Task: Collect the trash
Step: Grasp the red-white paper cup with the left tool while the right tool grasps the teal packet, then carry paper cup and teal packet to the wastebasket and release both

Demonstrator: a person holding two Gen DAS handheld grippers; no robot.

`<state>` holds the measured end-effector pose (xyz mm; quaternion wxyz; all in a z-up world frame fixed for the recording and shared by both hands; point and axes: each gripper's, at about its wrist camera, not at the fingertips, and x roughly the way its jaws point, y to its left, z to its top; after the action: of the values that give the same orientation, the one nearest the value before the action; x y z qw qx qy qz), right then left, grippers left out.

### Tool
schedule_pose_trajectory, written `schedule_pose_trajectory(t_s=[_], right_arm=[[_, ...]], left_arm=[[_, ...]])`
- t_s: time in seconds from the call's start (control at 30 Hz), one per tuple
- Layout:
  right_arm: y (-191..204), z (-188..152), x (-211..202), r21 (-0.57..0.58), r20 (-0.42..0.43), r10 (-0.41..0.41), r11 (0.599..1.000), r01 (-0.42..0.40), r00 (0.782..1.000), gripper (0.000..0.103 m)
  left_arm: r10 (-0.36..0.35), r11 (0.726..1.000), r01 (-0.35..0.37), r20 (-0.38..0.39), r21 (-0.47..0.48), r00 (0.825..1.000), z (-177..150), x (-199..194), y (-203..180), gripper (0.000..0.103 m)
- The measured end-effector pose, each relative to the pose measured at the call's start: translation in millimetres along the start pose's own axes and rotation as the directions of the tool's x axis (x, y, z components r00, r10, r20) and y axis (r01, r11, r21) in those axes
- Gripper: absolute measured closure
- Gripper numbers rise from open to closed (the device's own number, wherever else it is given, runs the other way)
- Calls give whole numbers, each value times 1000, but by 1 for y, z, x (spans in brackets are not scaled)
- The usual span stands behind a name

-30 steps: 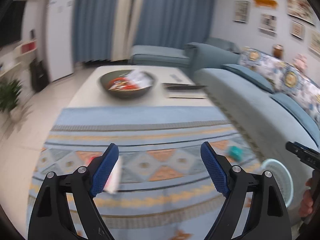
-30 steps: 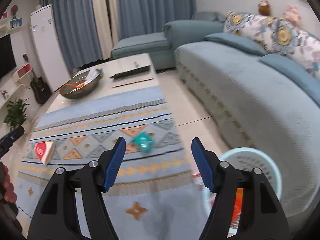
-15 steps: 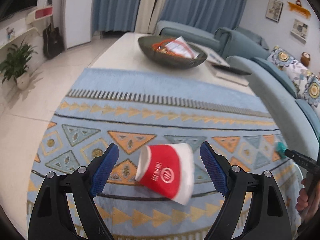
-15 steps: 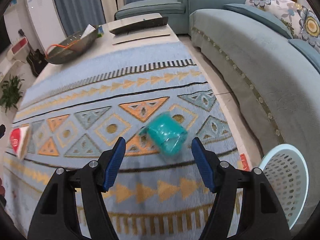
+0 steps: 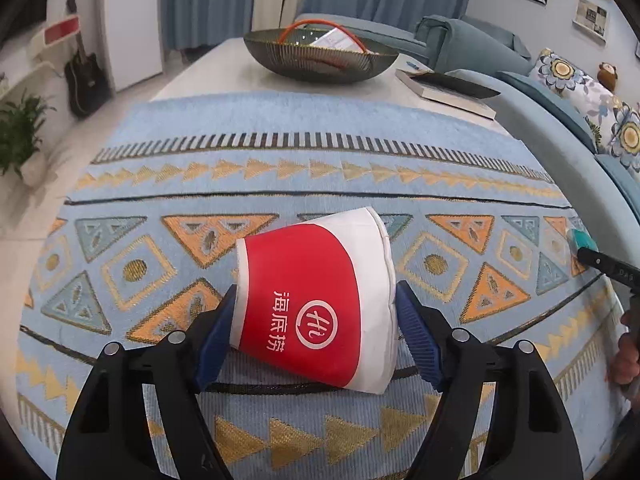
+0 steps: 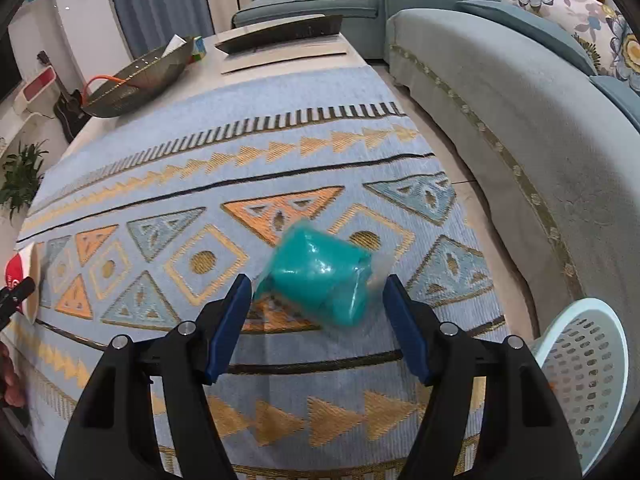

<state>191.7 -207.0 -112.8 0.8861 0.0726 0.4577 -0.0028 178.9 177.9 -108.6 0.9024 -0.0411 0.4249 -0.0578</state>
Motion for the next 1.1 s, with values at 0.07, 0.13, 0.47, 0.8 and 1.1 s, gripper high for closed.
schedule_pose_trajectory(t_s=[0.07, 0.13, 0.47, 0.8, 1.1], right_arm=[[0, 0, -1, 8, 3, 18, 1000, -18, 1000, 34], [0, 1, -2, 14, 14, 26, 1000, -26, 1000, 28], [3, 5, 3, 28, 5, -25, 999, 25, 1000, 57], [-20, -1, -116, -17, 202, -58, 998, 62, 978, 59], [-93, -58, -212, 65, 278, -198, 980, 187, 940, 59]], left_arm=[[0, 1000, 0, 20, 2, 1000, 0, -4, -4, 31], [-4, 1000, 4, 38, -1, 999, 0, -9, -6, 31], [-73, 996, 69, 105, 49, 992, 2, -32, -43, 31], [-238, 961, 204, 188, 184, 953, 14, -96, -139, 31], [-443, 862, 378, 139, 338, 886, 0, -136, -284, 31]])
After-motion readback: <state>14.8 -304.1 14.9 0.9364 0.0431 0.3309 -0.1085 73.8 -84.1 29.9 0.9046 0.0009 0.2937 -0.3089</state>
